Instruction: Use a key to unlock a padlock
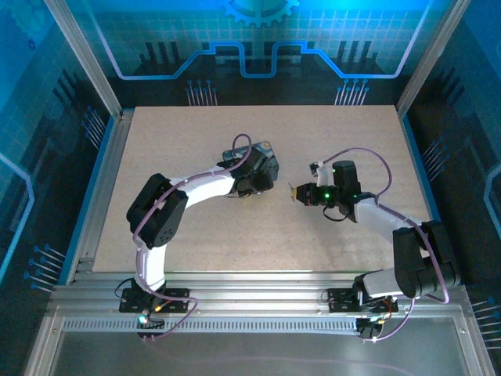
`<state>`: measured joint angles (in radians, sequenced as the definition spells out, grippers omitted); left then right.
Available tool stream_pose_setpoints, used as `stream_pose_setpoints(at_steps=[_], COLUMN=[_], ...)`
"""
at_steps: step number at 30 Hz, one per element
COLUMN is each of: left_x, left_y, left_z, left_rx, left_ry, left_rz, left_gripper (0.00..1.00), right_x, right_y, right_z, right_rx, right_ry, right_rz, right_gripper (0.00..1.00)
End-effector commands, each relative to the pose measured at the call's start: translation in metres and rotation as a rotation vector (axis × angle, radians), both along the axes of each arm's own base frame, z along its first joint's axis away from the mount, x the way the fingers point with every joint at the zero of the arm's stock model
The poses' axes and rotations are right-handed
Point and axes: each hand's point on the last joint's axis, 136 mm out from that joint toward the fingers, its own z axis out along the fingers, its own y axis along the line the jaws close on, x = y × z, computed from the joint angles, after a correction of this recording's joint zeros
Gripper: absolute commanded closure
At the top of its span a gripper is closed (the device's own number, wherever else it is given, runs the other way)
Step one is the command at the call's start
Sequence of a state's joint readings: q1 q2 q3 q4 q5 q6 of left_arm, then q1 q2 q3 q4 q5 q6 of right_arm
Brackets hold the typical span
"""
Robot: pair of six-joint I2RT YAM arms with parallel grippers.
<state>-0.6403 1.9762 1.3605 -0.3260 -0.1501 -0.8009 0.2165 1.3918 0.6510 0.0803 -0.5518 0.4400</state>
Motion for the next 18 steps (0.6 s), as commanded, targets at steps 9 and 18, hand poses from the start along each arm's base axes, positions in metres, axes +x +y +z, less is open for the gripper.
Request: stream_pose_setpoints(at_steps=[9, 18], left_x=[0.0, 0.007], left_y=[0.011, 0.01], left_z=[-0.02, -0.033], left_rx=[0.243, 0.295], left_ry=[0.014, 0.025], left_rz=[0.141, 0.155], left_gripper=[0.35, 0.52], right_x=[-0.005, -0.011], right_y=[-0.007, -0.006], right_z=[-0.007, -0.009], right_rx=[-0.028, -0.01], right_ry=[0.003, 0.012], right_rz=[0.005, 0.019], right_gripper=[1.0, 1.0])
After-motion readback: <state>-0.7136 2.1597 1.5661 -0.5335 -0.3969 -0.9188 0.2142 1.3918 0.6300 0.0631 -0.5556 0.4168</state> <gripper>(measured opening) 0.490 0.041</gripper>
